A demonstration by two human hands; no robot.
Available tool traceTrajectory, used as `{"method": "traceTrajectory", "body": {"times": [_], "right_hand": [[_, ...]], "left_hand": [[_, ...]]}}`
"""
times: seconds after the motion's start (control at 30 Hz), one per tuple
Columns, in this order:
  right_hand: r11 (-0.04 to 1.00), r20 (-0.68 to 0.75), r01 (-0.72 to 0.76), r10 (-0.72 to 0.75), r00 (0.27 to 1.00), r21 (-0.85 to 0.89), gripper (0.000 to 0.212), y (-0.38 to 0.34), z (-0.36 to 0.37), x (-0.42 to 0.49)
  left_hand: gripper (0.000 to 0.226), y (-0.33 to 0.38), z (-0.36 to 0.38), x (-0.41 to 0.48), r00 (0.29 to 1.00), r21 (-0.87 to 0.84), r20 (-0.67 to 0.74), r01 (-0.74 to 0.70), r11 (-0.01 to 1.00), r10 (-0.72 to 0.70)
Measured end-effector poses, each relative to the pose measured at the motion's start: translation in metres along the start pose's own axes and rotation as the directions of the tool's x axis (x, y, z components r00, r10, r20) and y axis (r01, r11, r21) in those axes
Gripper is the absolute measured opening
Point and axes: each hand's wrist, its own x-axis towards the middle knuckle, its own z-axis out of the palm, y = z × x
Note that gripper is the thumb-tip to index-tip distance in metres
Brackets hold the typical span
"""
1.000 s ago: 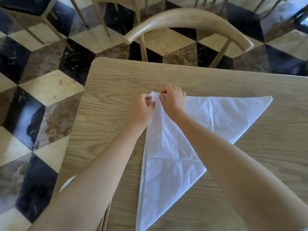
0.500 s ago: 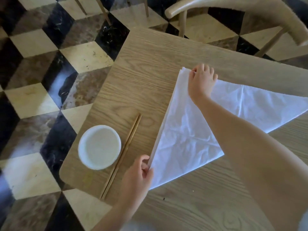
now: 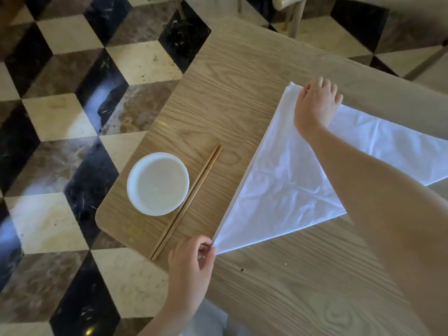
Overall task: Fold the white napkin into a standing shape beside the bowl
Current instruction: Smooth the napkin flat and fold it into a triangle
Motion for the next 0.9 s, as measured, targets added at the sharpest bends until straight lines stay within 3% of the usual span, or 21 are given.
{"method": "traceTrajectory", "body": {"times": [0.43,0.73,0.8,0.9], "right_hand": [[0.994,0.009,-0.023,0.024,1.000,-0.103,0.027,-0.006,-0.001,0.006],[0.991,0.025,0.004,0.000,1.000,-0.132,0.032,-0.009,-0.010,0.007],[0.988,0.073,0.071,-0.061,0.995,-0.140,0.032,-0.014,-0.017,-0.002],[0.957,0.162,0.288,-0.278,0.947,-0.040,0.042,-0.025,-0.033,-0.050]], "left_hand": [[0.012,-0.007,0.013,0.000,0.990,0.056,-0.131,0.053,0.997,-0.046],[0.016,-0.017,0.016,-0.003,0.984,0.160,-0.175,0.011,0.987,0.018],[0.019,-0.019,0.016,-0.002,0.982,0.216,-0.181,-0.018,0.976,0.058],[0.020,-0.020,0.016,-0.002,0.979,0.268,-0.184,-0.038,0.963,0.090]]}}
